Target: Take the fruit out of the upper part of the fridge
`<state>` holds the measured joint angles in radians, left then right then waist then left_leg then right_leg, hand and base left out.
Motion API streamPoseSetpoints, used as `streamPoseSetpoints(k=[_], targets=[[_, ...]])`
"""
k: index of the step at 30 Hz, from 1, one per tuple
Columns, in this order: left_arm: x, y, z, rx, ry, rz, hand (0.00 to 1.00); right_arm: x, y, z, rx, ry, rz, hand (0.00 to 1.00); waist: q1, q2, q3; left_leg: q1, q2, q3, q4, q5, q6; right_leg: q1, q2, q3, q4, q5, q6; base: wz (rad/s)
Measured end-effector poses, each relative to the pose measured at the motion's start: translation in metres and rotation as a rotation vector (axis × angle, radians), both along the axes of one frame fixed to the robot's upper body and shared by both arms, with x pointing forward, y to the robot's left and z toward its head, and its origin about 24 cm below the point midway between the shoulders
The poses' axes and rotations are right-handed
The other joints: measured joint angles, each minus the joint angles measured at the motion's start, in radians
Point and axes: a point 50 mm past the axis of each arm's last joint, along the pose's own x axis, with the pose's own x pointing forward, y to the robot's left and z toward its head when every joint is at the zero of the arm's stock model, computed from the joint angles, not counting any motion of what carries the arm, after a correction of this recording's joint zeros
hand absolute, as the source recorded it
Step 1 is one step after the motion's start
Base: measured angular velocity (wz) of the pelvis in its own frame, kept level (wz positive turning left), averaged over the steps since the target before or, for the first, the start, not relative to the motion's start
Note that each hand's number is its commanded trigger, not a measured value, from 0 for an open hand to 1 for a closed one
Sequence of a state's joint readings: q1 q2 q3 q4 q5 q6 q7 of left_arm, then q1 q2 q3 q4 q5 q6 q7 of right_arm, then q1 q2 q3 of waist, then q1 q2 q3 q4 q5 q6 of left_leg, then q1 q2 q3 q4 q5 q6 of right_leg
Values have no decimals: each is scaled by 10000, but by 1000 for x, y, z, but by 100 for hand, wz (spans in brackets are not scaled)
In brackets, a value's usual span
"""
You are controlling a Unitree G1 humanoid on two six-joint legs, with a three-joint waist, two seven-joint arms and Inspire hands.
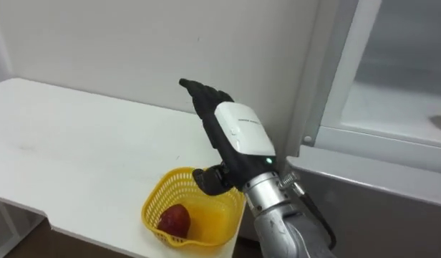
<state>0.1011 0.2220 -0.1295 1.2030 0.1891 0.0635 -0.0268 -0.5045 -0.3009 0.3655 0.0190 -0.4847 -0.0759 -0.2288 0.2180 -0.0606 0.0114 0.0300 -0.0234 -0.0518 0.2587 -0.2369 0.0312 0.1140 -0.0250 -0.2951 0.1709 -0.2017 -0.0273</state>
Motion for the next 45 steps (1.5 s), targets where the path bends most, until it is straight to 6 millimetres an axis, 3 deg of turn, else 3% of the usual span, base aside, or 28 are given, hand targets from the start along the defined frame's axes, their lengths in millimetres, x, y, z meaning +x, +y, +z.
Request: streamPoseSetpoints(k=[2,9,14,18,20,21,25,30,35,45], targets=[[-2,0,0,35,44,21,0,-8,-1,9,617,-418,194,0,-186,52,-55,45,2,46,-7,1,2,29,2,59,1,3,4,-12],[-4,0,0,88,-50,38,0,-22,-15,29,2914,-1173,436,0,-684,97,-77,418,91,421,-221,2,5,226,92,456,12,23,20,-15],[-10,-1,-1,72,8,158,0,-49,-40,48,4669,-2848,-80,0,-1046,140,-104,455,97,478,-224,-1,4,228,132,509,13,27,21,-3],[-19,-1,-2,95,94,499,0,-62,-58,48,5257,-3818,-1010,0,-1236,210,-118,681,110,684,-321,-1,5,309,173,775,27,28,19,-14],[-25,0,-2,157,213,593,0,-64,-64,47,5353,-4151,-1401,0,-1353,266,-145,763,111,715,-375,-1,5,343,169,825,43,29,18,-14],[-28,0,-2,223,249,642,0,-65,-68,47,5417,-4304,-1646,0,-1389,312,-112,864,115,743,-399,-2,5,401,178,899,54,29,18,-8],[-33,0,-2,260,341,685,0,-67,-80,49,5678,-4625,-2161,0,-1628,338,-117,876,117,743,-394,-4,7,352,178,921,155,28,19,-3],[-38,1,-2,267,517,745,0,-70,-102,56,6525,-5023,-2784,0,-1854,79,-102,848,108,748,-387,-4,7,326,193,957,188,28,19,-1],[-41,0,-3,197,604,873,0,-73,-117,59,7096,-5434,-3335,0,-1956,-47,-69,843,113,754,-360,-6,11,322,176,899,178,28,19,0],[-48,2,-2,246,682,1272,0,-70,-127,52,7079,-5200,-3978,0,-2140,45,-111,834,124,807,-377,-13,23,279,169,903,171,28,20,0]])
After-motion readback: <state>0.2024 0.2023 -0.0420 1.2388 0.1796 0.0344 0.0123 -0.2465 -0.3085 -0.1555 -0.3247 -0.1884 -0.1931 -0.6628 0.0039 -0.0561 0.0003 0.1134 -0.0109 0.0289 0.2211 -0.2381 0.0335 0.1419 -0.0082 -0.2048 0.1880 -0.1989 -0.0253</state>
